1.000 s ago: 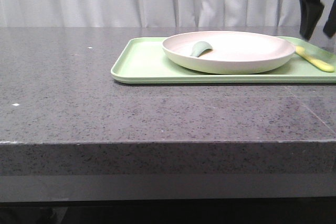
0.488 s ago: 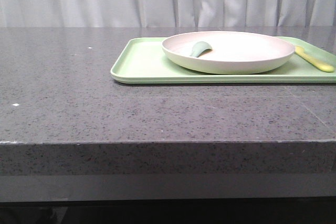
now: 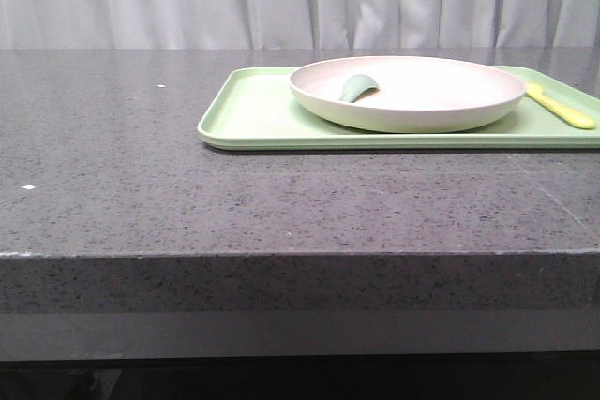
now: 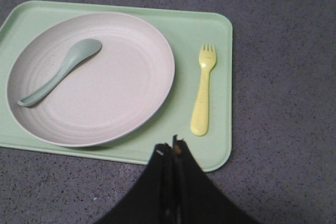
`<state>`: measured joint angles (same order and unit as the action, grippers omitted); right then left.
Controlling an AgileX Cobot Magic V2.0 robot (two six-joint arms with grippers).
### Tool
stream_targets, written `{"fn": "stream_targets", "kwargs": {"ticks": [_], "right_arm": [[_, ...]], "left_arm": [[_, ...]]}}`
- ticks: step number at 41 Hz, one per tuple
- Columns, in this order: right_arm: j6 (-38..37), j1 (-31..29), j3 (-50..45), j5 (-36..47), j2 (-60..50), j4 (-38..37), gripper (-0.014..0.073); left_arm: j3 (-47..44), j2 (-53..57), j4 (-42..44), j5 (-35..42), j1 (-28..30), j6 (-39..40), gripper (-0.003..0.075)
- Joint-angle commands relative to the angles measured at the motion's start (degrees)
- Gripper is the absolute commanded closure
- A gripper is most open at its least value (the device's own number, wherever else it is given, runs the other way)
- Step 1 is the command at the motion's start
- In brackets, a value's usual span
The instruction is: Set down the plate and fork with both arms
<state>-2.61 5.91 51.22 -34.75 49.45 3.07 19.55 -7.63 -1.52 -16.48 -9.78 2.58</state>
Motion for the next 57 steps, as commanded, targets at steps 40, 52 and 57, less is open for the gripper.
{"fn": "stream_targets", "kwargs": {"ticks": [40, 52, 57], "right_arm": [[0.7, -0.1, -28.7, 17.2, -42.1, -0.8, 0.0713], [0.7, -0.1, -28.7, 17.2, -42.1, -0.8, 0.0713], [0.7, -0.1, -28.7, 17.2, -42.1, -0.8, 0.0713]], "left_arm": [[1.4, -0.8, -0.2, 4.3, 0.1, 0.6, 0.0738], [1.4, -0.8, -0.2, 4.3, 0.1, 0.6, 0.0738], [1.4, -0.8, -0.2, 4.3, 0.1, 0.6, 0.0738]]}}
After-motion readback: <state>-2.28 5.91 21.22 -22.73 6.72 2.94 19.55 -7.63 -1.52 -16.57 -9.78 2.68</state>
